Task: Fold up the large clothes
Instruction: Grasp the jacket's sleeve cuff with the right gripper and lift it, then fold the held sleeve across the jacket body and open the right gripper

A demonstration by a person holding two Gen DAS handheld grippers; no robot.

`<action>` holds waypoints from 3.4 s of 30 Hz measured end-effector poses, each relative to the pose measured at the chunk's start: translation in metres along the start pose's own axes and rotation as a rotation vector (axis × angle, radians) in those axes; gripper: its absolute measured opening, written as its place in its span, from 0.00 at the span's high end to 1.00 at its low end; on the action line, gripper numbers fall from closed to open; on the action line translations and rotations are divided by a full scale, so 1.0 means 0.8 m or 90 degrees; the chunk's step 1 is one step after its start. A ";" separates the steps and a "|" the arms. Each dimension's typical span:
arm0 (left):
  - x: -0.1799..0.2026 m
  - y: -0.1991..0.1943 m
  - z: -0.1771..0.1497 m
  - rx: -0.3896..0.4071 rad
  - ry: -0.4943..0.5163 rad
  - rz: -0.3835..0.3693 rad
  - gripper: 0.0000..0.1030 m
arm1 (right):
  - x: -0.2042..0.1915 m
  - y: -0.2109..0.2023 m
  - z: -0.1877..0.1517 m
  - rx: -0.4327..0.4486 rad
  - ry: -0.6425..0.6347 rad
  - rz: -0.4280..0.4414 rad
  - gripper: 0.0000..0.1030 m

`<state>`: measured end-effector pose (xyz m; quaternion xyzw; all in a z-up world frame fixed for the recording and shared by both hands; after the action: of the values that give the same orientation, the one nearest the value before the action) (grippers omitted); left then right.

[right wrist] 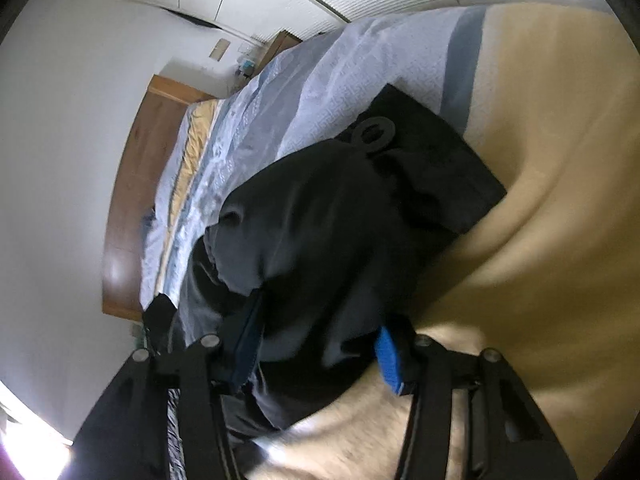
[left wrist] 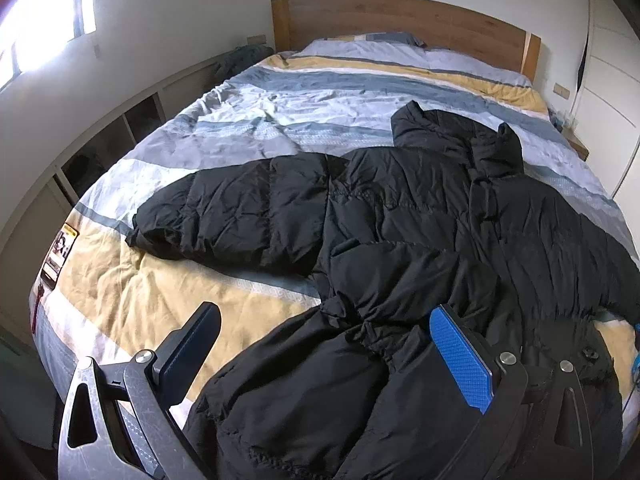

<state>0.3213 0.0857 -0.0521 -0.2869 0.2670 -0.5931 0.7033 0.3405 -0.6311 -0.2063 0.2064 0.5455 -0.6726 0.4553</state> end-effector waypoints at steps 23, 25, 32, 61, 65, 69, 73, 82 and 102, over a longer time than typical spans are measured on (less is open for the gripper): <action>-0.025 -0.016 0.002 0.024 -0.026 -0.019 0.01 | -0.173 -0.063 -0.009 0.050 -0.226 0.092 0.93; -0.034 -0.021 0.001 0.027 -0.036 -0.024 0.01 | -0.203 -0.070 -0.022 0.051 -0.264 0.104 0.93; -0.060 -0.031 -0.007 0.028 -0.058 -0.032 0.01 | -0.291 -0.090 -0.095 0.030 -0.377 0.149 0.93; -0.117 -0.054 -0.054 0.007 -0.087 -0.029 0.01 | -0.314 -0.039 -0.431 -0.223 -0.635 0.175 0.93; -0.120 -0.056 -0.058 0.003 -0.087 -0.026 0.01 | -0.289 -0.031 -0.461 -0.248 -0.652 0.151 0.93; -0.119 -0.063 -0.060 0.002 -0.084 -0.024 0.01 | -0.276 -0.016 -0.477 -0.266 -0.672 0.119 0.92; -0.112 -0.074 -0.062 -0.007 -0.085 -0.019 0.01 | -0.279 -0.020 -0.482 -0.272 -0.692 0.103 0.89; -0.043 -0.138 -0.044 0.014 -0.039 -0.055 0.01 | -0.312 -0.103 -0.453 -0.245 -0.681 0.180 0.56; 0.260 0.022 0.024 0.017 0.103 -0.185 0.01 | -0.303 -0.074 -0.287 -0.124 -0.719 0.077 0.56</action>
<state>0.3791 -0.1155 -0.0584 -0.2647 0.2705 -0.7130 0.5902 0.3616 -0.3261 -0.0600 -0.1969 0.2643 -0.5978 0.7308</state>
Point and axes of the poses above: each gripper's, at about its wrist camera, not at the fingertips, and y roughly the way its jaws point, x to its right, z to its top, the point moved 8 cm from there along y, roughly the way its jaws point, and after that the axes turned 4 degrees about x, right-handed, at the moved point
